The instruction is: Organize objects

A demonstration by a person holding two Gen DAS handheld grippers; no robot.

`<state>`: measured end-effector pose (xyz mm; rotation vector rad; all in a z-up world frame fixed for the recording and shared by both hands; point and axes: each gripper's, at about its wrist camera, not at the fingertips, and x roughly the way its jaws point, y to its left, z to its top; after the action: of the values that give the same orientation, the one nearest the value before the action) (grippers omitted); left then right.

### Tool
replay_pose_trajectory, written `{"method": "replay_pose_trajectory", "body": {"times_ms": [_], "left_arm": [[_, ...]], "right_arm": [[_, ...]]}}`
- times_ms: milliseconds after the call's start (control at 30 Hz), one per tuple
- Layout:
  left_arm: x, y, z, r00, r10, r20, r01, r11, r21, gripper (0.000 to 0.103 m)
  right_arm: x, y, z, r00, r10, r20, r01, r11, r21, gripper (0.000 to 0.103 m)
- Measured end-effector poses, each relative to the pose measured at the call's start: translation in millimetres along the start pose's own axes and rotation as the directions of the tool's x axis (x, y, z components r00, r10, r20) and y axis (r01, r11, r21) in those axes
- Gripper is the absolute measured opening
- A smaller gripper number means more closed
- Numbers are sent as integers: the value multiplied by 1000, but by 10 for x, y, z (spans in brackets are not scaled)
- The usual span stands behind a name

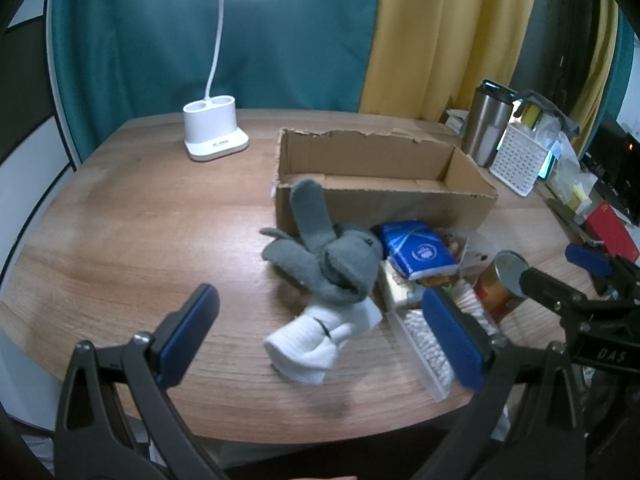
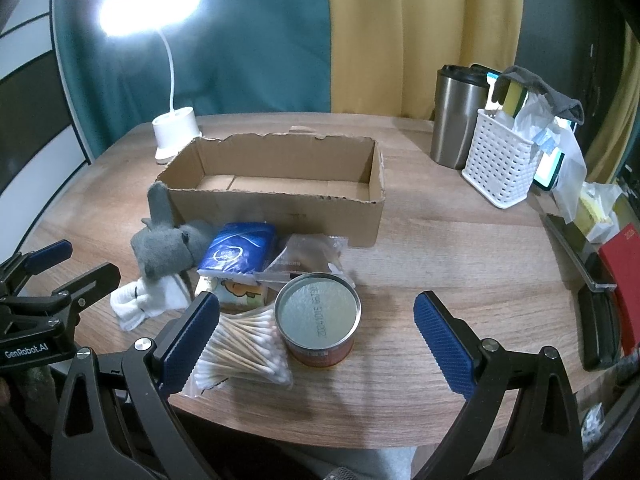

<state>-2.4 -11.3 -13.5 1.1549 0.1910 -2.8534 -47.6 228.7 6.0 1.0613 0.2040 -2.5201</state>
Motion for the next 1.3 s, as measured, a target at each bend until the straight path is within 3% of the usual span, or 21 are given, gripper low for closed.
{"method": "replay_pose_trajectory", "body": {"times_ms": [1300], "left_arm": [[-15,0,-16,1000,4,-3,-4,1000,-8,102]], "right_arm": [[20,5,-11,1000,-2,-4,2,1000,1,99]]}}
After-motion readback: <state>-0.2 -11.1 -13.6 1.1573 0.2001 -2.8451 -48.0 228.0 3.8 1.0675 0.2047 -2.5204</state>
